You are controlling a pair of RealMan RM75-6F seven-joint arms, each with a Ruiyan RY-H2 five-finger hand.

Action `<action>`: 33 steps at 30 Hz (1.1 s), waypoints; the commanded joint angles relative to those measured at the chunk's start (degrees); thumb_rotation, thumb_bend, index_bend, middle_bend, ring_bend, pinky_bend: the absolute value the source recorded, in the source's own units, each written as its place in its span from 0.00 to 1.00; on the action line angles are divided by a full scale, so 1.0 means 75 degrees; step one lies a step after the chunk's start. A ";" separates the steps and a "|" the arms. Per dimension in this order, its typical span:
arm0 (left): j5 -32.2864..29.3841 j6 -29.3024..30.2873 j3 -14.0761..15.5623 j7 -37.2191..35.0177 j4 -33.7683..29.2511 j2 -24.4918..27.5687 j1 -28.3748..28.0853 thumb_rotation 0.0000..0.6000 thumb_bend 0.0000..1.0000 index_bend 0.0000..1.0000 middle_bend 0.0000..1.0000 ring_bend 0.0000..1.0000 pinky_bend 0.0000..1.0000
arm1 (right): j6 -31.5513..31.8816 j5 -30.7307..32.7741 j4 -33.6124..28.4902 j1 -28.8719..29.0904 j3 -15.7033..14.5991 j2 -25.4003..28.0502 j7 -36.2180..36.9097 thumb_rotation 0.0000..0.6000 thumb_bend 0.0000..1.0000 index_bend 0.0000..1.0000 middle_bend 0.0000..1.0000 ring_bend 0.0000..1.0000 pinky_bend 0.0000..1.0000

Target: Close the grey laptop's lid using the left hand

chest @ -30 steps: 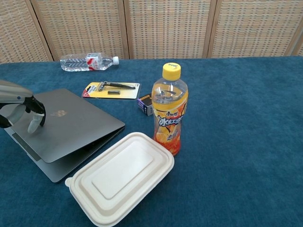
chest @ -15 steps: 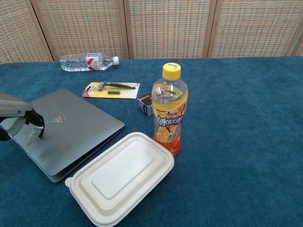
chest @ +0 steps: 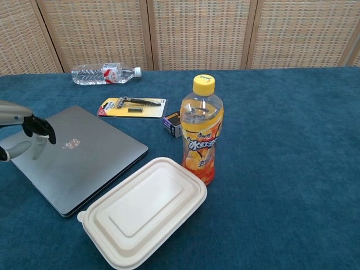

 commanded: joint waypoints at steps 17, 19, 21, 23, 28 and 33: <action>0.2001 0.5175 -0.0147 -0.0254 0.0750 -0.1235 0.2934 1.00 0.17 0.08 0.00 0.00 0.00 | -0.0279 0.0153 0.0212 0.0113 0.0008 -0.0184 -0.0043 1.00 0.00 0.13 0.00 0.00 0.00; 0.2015 0.5428 -0.0142 -0.0141 0.0824 -0.1325 0.3142 1.00 0.17 0.07 0.00 0.00 0.00 | -0.0312 0.0174 0.0244 0.0125 0.0008 -0.0212 -0.0031 1.00 0.00 0.13 0.00 0.00 0.00; 0.2005 0.5648 -0.0131 0.0067 0.0922 -0.1422 0.3369 1.00 0.17 0.06 0.00 0.00 0.00 | -0.0350 0.0198 0.0284 0.0142 0.0010 -0.0240 -0.0042 1.00 0.00 0.13 0.00 0.00 0.00; 0.1978 0.5733 -0.0140 0.0167 0.0965 -0.1463 0.3508 1.00 0.17 0.05 0.00 0.00 0.00 | -0.0376 0.0212 0.0307 0.0152 0.0006 -0.0259 -0.0049 1.00 0.00 0.13 0.00 0.00 0.00; 0.1969 0.5825 -0.0208 0.0051 0.1220 -0.1565 0.3728 1.00 0.17 0.05 0.00 0.00 0.00 | -0.0426 0.0269 0.0350 0.0171 0.0017 -0.0286 -0.0069 1.00 0.00 0.13 0.00 0.00 0.00; 0.1853 0.5557 -0.0298 -0.0228 0.1568 -0.1605 0.3826 1.00 0.18 0.04 0.00 0.00 0.00 | -0.0482 0.0318 0.0388 0.0202 0.0027 -0.0342 -0.0110 1.00 0.00 0.13 0.00 0.00 0.00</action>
